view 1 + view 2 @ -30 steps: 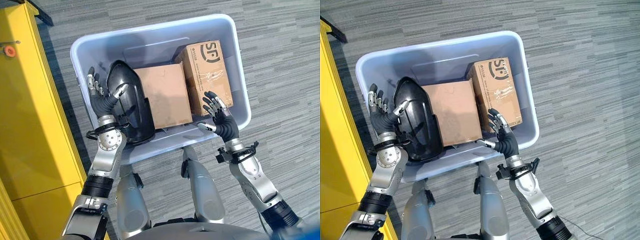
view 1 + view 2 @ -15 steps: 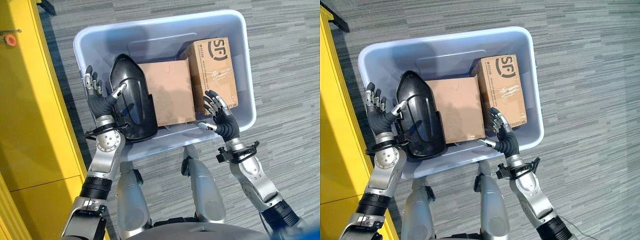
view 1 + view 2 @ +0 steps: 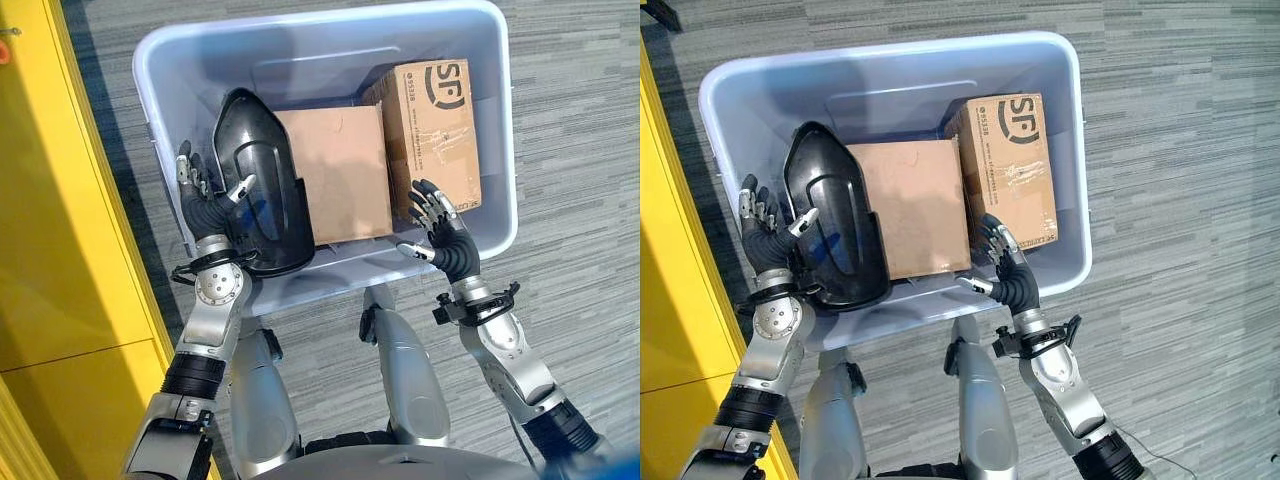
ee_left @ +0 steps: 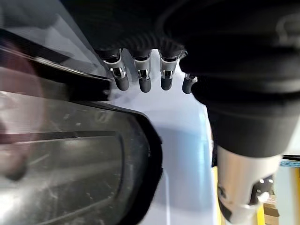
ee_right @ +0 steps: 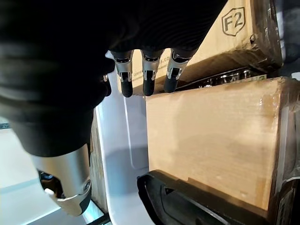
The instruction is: Move parts from the plastic box to the shelf.
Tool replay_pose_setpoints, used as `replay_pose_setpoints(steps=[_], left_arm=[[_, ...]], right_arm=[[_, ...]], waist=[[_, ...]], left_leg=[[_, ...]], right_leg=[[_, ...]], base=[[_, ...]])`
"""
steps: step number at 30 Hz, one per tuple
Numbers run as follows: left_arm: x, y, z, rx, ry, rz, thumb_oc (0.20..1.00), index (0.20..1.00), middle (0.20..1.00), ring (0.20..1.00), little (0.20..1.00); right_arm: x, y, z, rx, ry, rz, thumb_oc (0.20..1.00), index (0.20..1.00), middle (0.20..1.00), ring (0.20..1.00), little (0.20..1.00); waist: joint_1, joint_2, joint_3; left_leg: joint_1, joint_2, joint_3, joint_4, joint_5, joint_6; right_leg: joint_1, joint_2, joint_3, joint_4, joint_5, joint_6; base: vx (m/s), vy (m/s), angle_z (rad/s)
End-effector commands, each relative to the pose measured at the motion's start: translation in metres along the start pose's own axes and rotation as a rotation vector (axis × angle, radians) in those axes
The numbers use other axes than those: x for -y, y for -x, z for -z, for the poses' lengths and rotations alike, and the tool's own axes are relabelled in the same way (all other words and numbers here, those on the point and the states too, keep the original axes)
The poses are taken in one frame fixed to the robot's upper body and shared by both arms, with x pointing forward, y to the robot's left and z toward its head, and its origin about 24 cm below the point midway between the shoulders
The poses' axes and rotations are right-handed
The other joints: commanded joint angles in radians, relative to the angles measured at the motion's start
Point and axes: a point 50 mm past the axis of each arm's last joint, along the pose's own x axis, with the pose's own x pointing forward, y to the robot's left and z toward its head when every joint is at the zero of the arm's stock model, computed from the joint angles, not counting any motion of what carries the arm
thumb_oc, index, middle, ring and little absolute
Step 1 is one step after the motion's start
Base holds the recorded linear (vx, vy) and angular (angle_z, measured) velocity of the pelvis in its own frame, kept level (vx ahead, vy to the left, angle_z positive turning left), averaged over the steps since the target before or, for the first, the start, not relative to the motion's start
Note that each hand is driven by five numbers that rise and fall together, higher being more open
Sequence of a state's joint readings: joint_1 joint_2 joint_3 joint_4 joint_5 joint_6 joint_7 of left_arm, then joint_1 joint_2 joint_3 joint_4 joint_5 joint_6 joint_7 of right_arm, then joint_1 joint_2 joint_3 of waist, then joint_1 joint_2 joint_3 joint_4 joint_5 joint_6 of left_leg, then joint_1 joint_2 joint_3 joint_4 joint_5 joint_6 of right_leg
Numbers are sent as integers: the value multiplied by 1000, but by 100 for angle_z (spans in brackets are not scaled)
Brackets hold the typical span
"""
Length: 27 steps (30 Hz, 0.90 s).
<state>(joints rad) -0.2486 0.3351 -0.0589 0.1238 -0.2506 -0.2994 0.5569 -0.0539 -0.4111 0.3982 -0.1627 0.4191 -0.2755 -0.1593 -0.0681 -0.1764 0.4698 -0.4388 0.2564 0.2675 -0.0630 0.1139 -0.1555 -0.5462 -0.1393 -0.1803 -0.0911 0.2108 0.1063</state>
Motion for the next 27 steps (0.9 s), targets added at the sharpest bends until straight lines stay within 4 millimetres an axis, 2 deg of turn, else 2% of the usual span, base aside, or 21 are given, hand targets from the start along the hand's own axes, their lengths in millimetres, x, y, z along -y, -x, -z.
replay_pose_setpoints(steps=[1,2,16,23,24,25,26,27], left_arm=[[-17,-5,-11,87,-66,-17,1000,1000,1000,1000,1000],[-19,-4,-10,83,-74,-21,1000,1000,1000,1000,1000],[-35,-5,-1,47,-117,-104,1000,1000,1000,1000,1000],[-31,-6,10,6,-167,-95,1000,1000,1000,1000,1000],[-32,-5,21,-52,-166,-101,1000,1000,1000,1000,1000],[-31,-5,22,-60,-161,-103,1000,1000,1000,1000,1000],[-30,-5,24,-69,-158,-99,906,906,906,906,906],[-30,-5,27,-84,-160,-102,564,564,564,564,564]], right_arm=[[3,-3,-28,162,-22,8,1000,1000,1000,1000,1000],[3,-3,-27,158,-21,11,1000,1000,1000,1000,1000],[6,0,-29,162,-18,24,1000,1000,1000,1000,1000],[5,1,-26,152,-22,22,1000,1000,1000,1000,1000],[5,2,-24,142,-29,26,1000,1000,1000,1000,1000],[4,2,-24,139,-31,27,1000,1000,1000,1000,1000],[4,2,-23,138,-33,28,1000,1000,1000,1000,1000],[4,2,-23,136,-30,27,1000,1000,1000,1000,1000]], waist=[[7,-59,-1],[8,-56,-3],[11,-87,34],[3,-96,37],[-3,-97,34],[-4,-96,34],[-6,-96,34],[-7,-96,33]], left_leg=[[-41,26,-69,13,45,-11],[-32,32,-77,9,24,-19],[-69,35,-94,-3,28,-17],[-67,36,-92,-14,32,-17],[-67,34,-91,-15,30,-15],[-67,35,-91,-15,30,-15],[-67,35,-91,-16,30,-14],[-66,34,-90,-16,29,-14]], right_leg=[[5,-42,3,4,31,105],[13,-37,2,4,15,113],[-16,-31,-11,4,21,114],[-25,-29,-6,4,21,115],[-29,-28,-3,4,22,115],[-30,-28,-2,4,22,115],[-31,-28,-2,4,22,115],[-31,-28,0,4,22,115]], base=[[66,-13,0],[67,-4,-1],[4,0,1],[-1,4,1],[0,0,0],[0,0,0],[0,0,0],[0,0,0]])
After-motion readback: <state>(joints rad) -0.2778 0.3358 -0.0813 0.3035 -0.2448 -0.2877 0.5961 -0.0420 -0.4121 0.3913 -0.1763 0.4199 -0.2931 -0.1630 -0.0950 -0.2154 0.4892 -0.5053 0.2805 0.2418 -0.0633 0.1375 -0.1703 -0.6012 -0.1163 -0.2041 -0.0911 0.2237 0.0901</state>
